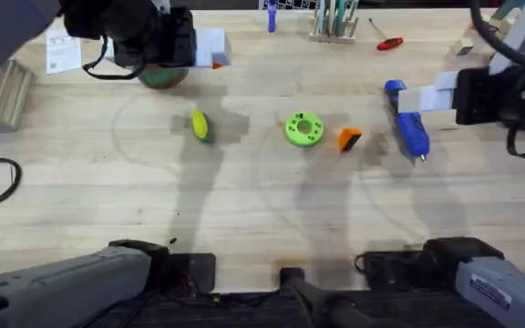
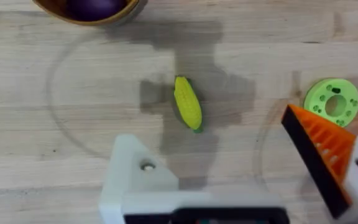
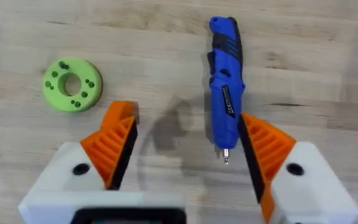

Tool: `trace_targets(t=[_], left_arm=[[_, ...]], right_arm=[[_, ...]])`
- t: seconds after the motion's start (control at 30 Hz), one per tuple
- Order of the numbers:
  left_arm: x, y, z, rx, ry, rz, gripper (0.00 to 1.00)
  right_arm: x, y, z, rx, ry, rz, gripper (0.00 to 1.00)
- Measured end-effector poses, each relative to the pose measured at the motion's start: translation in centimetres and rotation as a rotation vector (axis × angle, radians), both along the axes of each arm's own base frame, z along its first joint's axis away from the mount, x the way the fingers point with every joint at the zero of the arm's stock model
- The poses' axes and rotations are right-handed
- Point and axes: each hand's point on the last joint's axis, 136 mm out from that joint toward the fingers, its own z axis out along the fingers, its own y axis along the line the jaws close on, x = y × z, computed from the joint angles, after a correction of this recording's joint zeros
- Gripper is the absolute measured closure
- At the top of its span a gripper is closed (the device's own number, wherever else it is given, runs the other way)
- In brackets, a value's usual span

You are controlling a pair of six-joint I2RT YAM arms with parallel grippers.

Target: Pick up the gripper from the table and insert it into the empty holder that is missing its gripper. Then pick up a screw, insert it into the mounting hole, and use the screwdriver to tighten it. Finally, clean up the table by picking up the vegetable and placing it into the bucket.

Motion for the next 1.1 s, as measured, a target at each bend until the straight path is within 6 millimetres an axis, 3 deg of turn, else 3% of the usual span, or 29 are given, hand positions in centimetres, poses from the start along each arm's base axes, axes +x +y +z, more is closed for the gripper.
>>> trace_targets(t=[0.2,0.37,0.6,0.73,0.87,0.97,1.1], left_arm=[[-1.0,0.2,-0.5,0.009,0.046,0.0,0.014],[0.1,0.2,0.0,0.003,-0.002,0.016,0.014],[0.8,1.8,0.8,0.08,-0.057,0.065,0.014],[1.4,1.9,3.7,0.073,-0.209,0.055,0.014],[0.7,2.1,6.6,0.049,-0.393,0.052,0.014],[-0.3,2.2,7.1,0.027,-0.508,0.052,0.014],[-2.1,2.1,5.6,-0.016,-0.622,0.037,0.014]], right_arm=[[0.0,0.0,0.0,0.0,0.0,0.0,0.01],[0.0,0.0,0.0,0.0,0.0,0.0,0.011],[0.0,0.0,0.0,0.0,0.0,0.0,0.01],[0.0,0.0,0.0,0.0,0.0,0.0,0.01],[0.0,0.0,0.0,0.0,0.0,0.0,0.01],[0.0,0.0,0.0,0.0,0.0,0.0,0.01],[0.0,0.0,0.0,0.0,0.0,0.0,0.012]])
